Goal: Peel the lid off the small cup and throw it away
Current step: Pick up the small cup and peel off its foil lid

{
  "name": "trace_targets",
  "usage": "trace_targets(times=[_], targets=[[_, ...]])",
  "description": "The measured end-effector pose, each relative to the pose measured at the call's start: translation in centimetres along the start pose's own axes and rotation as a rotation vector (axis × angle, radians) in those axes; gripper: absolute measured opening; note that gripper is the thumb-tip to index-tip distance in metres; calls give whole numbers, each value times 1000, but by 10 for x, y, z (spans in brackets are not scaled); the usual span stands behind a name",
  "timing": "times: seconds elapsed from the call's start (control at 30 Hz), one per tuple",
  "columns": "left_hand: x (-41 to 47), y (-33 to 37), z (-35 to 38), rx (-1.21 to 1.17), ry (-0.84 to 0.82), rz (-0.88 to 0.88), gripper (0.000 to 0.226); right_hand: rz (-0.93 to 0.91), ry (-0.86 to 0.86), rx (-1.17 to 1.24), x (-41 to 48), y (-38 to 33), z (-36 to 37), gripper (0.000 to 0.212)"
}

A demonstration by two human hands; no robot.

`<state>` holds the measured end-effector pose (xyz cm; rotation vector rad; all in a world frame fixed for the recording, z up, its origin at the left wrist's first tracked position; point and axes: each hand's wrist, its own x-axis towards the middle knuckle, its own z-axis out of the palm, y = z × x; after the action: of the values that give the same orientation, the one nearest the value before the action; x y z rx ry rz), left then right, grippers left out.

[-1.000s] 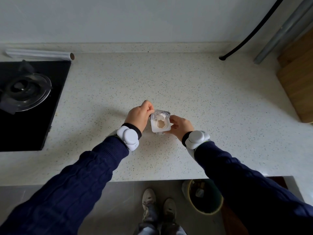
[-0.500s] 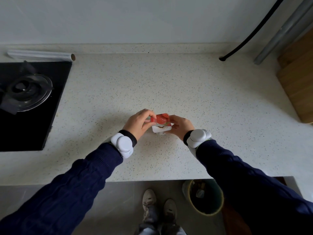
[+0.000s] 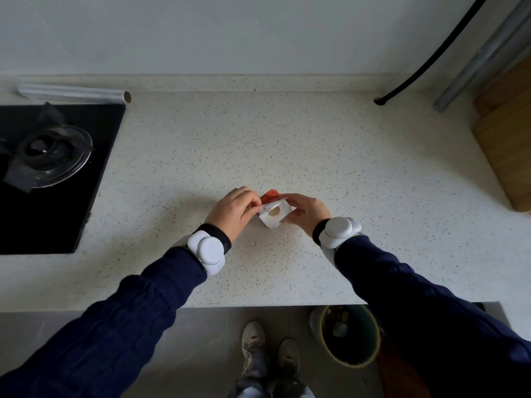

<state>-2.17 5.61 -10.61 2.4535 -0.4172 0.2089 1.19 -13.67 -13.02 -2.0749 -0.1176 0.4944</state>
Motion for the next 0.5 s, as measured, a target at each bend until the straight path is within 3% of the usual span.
trace_targets(times=[0.33,0.5], targets=[[-13,9,8,35,98,-98,12,77,117,74,-16,-9,6,49],[-20,16,16,13,157,-196,12,213,245,192,-35,-10,20,26]])
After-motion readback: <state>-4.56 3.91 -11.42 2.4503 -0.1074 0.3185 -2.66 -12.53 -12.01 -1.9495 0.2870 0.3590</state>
